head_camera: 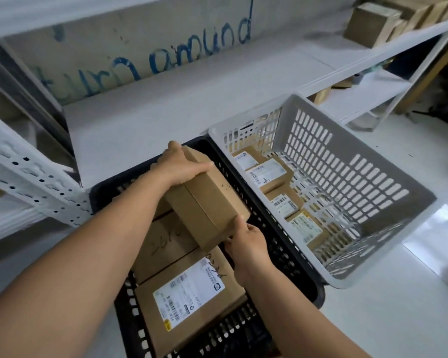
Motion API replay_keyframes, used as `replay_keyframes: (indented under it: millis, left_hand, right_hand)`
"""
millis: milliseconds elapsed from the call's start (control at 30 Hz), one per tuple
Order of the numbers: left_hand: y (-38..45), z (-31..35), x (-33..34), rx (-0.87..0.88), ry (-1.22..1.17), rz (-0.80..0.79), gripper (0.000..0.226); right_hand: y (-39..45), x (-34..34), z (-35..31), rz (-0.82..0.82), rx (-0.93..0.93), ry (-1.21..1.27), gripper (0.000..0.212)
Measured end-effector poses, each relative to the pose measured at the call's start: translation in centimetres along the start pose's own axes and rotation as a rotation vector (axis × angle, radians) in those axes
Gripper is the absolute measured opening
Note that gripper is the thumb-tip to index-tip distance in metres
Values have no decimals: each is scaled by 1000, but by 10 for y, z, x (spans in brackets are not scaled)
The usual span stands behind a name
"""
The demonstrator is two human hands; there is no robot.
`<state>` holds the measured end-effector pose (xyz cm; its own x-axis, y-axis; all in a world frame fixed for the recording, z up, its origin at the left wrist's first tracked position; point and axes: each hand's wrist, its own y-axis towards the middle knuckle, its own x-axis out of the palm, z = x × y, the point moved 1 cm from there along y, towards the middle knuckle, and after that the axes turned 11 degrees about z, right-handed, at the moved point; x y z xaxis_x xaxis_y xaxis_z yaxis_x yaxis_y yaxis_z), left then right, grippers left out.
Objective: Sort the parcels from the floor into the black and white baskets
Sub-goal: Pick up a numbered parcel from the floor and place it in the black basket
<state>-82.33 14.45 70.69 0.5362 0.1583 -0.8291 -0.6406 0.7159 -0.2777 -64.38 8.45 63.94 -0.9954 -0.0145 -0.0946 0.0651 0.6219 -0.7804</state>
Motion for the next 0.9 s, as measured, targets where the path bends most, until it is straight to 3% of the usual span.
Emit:
replay_keyframes:
  millis: [267,433,567,733,900]
  left_hand:
    - [32,18,22,97,243,96,100]
    - [51,20,43,148,222,33,103]
    - [60,11,56,183,211,19,84]
    - [62,-2,67,248,285,-16,89]
    - [53,-20,74,272,214,-103,81]
  right_hand:
    - [15,4,-6,-21,19,-70,32]
    - [32,6,-17,21,108,-35,19]
    - [48,16,-16,31,148,-46,46]
    - [56,23,-14,-23,196,42,31]
    - [67,37,-9,-54,189,46,38]
